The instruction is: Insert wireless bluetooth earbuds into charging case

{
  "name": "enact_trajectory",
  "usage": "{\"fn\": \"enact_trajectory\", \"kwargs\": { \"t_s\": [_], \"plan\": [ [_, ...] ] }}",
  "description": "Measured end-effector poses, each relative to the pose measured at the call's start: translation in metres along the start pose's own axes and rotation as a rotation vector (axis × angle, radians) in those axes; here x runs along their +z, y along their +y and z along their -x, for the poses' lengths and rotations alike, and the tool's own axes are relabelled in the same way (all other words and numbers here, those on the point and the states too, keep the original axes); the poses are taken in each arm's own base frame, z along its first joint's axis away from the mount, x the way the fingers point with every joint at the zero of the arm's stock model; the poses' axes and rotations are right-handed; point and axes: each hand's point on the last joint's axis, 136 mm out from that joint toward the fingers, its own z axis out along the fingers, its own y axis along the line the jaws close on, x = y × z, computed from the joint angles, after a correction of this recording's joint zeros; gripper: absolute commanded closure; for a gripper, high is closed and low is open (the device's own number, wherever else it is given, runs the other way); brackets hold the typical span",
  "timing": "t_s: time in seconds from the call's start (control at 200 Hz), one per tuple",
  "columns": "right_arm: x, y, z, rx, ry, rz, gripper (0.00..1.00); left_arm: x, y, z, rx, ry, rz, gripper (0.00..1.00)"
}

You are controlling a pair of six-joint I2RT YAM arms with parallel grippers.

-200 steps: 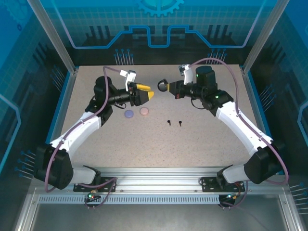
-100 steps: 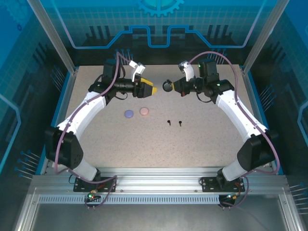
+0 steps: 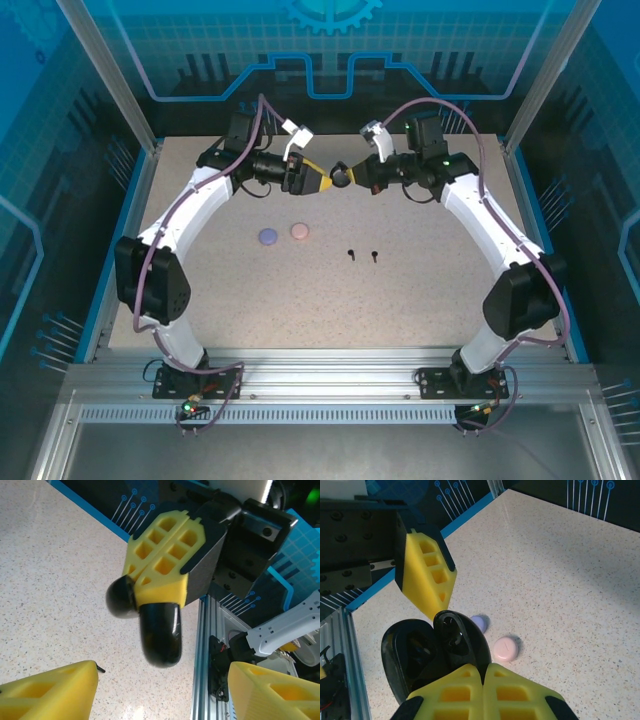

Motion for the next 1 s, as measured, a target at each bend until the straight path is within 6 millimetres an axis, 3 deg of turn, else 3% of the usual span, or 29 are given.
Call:
{"fn": "enact_trajectory", "kwargs": {
  "t_s": [0.185,0.515,1.0],
  "plan": [
    [0.008,0.001,-0.003,-0.001,0.015,0.011,1.0,0.0,-0.004,-0.002,-0.007,0.02,-0.028,0.33],
    [0.013,0.021,0.005,-0.037,0.013,0.043,1.0,0.002,-0.002,-0.012,-0.03,0.048,-0.041,0.42],
    [0.019,0.027,0.002,-0.049,0.035,0.056,1.0,0.001,-0.006,-0.014,-0.022,0.053,-0.057,0.63]
  ]
}}
